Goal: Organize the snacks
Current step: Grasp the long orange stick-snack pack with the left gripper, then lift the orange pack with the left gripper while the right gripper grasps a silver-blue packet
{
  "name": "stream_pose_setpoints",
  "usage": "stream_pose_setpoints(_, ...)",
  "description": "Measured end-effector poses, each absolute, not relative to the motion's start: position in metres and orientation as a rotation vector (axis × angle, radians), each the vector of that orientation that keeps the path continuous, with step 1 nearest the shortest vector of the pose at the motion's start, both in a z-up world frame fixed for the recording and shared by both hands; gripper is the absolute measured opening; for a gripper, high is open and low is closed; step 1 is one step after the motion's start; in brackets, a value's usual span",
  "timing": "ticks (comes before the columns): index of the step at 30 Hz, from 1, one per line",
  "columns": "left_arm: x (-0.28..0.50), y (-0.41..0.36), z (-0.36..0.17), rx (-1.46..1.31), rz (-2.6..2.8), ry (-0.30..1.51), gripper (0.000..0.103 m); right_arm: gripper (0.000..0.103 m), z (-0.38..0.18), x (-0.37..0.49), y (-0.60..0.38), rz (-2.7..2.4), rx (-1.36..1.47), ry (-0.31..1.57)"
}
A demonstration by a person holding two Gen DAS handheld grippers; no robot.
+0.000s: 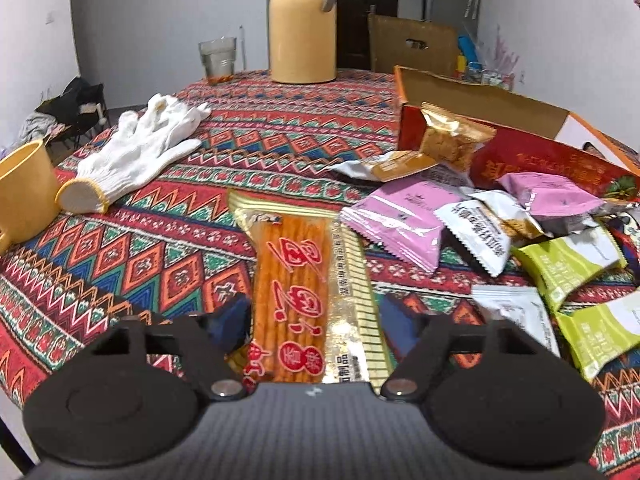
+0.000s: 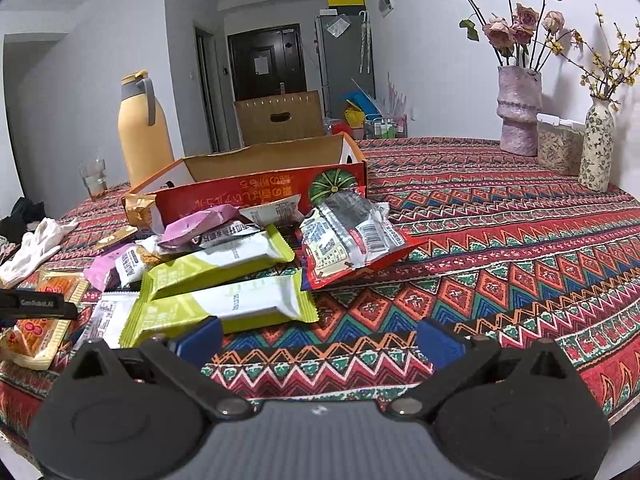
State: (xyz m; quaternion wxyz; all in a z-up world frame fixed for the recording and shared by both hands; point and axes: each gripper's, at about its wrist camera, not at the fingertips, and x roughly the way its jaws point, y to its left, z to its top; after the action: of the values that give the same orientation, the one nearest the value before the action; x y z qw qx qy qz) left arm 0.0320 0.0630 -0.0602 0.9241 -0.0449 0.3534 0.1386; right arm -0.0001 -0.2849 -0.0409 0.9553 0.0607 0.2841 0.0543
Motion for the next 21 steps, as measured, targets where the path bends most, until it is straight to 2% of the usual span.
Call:
stream_pose_setpoints(6, 0.029, 0.06, -0.059, -0.09, 0.263, 0.712, 0.054, 0.103, -0.04, -0.002, -0.287, 0.106, 0.128, 0.57)
stream_pose_setpoints(11, 0.026, 0.064, -0.056, -0.094, 0.265, 0.707, 0.038, 0.103, -0.039, -0.003, -0.29, 0.1, 0.136, 0.565)
stream_pose_setpoints(16, 0.021, 0.069, -0.051, -0.101, 0.267, 0.692, 0.032, 0.103, -0.041, -0.003, -0.293, 0.094, 0.142, 0.568)
stream_pose_setpoints(21, 0.013, 0.067, -0.043, -0.098, 0.258, 0.659, 0.031, 0.103, -0.041, -0.003, -0.293, 0.094, 0.145, 0.566)
